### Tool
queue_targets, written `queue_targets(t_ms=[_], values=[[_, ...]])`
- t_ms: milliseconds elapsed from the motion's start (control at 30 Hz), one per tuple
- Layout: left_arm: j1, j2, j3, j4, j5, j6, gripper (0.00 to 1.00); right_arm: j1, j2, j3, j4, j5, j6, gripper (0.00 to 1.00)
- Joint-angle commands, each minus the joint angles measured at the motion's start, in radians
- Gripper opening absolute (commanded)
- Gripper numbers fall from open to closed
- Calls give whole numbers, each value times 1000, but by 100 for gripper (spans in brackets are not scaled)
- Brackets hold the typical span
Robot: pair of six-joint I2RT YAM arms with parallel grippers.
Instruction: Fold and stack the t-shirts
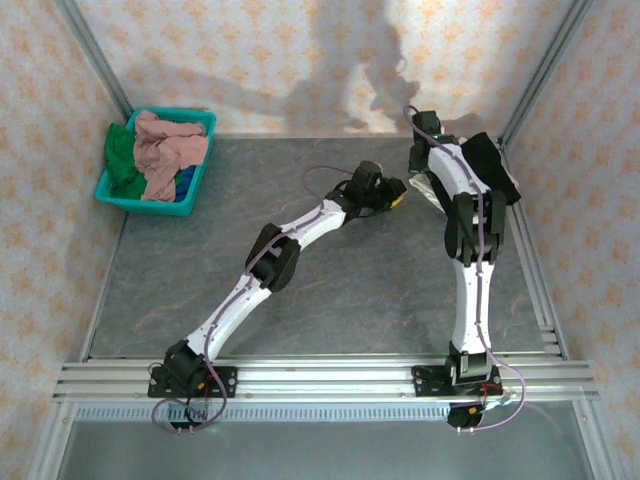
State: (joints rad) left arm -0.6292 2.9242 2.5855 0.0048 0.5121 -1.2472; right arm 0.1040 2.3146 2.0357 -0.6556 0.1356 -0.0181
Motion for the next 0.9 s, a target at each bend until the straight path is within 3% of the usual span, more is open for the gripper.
queue_targets(t_ms=[0, 100, 433, 667, 867], values=[[-33, 67, 22, 79, -36, -97, 22, 3, -88, -71, 54, -67, 18, 0], [-39, 96, 37, 149, -62, -155, 14, 3, -161, -157, 103, -106, 16, 0], [-47, 123, 79, 149, -79, -167, 11, 3, -315, -394, 161, -172, -73, 0], [-43, 123, 67, 135, -96, -162, 6, 3, -338, -433, 65, -220, -144, 0], [-37, 120, 58, 136, -75, -162, 5, 1, -329, -475, 69, -177, -188, 2]])
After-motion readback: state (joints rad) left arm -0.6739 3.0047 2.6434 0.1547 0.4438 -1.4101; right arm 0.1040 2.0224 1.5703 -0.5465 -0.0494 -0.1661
